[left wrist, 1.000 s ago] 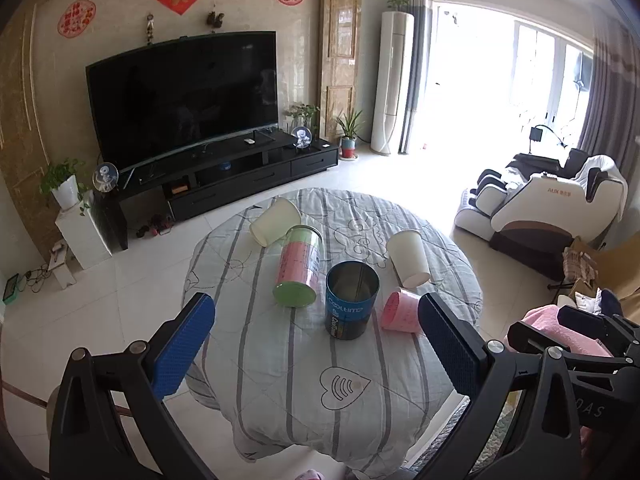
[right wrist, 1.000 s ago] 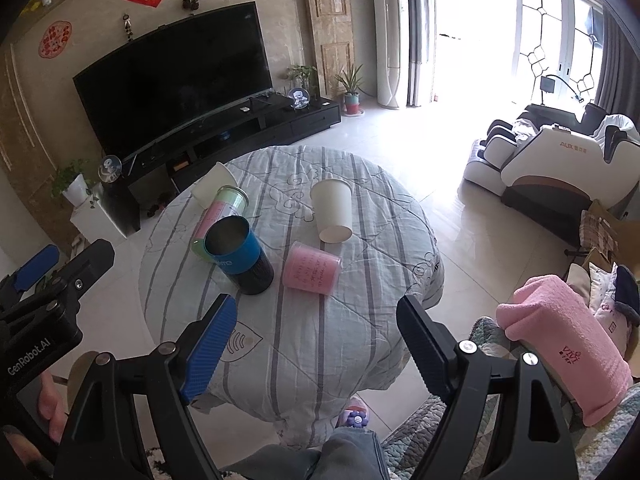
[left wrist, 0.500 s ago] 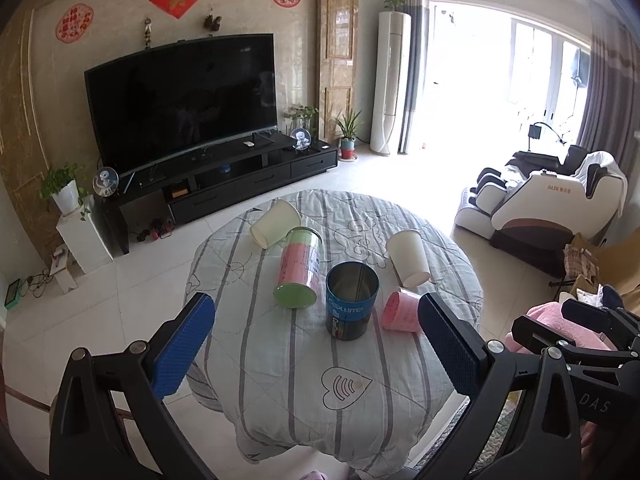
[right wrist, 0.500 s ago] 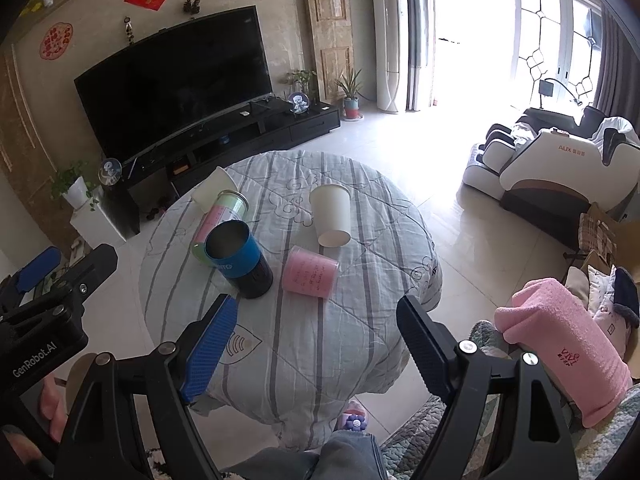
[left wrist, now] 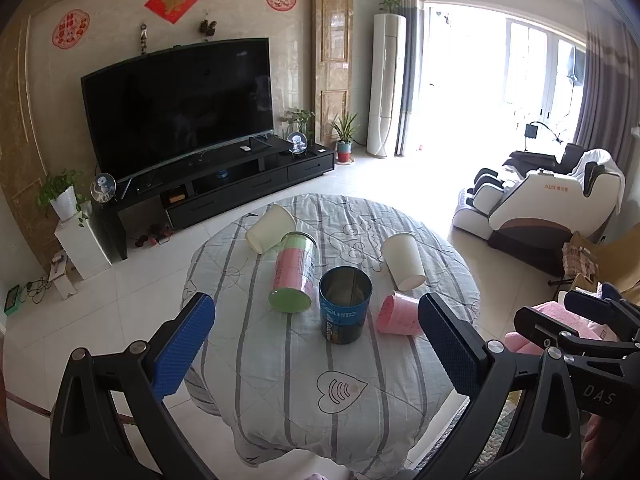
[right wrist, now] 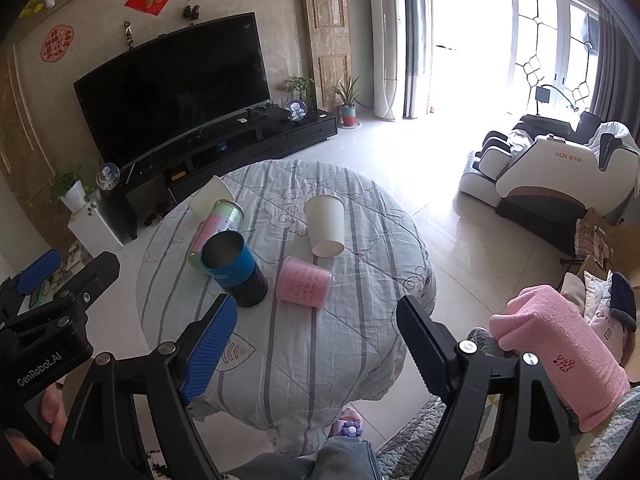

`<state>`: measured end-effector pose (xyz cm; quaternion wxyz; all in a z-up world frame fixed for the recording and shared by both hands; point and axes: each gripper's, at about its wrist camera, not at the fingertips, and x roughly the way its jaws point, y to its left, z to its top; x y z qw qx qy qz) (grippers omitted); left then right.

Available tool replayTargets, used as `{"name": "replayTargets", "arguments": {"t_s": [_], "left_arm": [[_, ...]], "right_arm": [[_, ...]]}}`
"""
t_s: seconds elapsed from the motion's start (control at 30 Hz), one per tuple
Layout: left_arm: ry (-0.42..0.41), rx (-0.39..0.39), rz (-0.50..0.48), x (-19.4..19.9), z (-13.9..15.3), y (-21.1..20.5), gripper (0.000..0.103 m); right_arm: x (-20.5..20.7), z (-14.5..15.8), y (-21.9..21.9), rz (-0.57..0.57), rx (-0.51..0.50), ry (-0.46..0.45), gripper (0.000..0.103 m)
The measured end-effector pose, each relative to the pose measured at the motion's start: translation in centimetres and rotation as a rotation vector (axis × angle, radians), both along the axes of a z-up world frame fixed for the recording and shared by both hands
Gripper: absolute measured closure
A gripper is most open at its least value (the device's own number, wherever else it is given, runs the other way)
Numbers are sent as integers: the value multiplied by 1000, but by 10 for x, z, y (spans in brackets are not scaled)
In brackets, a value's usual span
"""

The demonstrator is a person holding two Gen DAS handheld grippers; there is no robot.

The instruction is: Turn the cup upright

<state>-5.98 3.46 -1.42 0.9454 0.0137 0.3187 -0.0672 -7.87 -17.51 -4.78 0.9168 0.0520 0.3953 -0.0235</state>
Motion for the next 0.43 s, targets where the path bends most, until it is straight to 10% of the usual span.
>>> {"name": "replayTargets", "arguments": {"t_s": [0.43], "left_arm": [[-24, 7, -24, -5, 5, -3, 0]], "right_arm": [[1, 1, 2, 7, -2, -2, 20]]}}
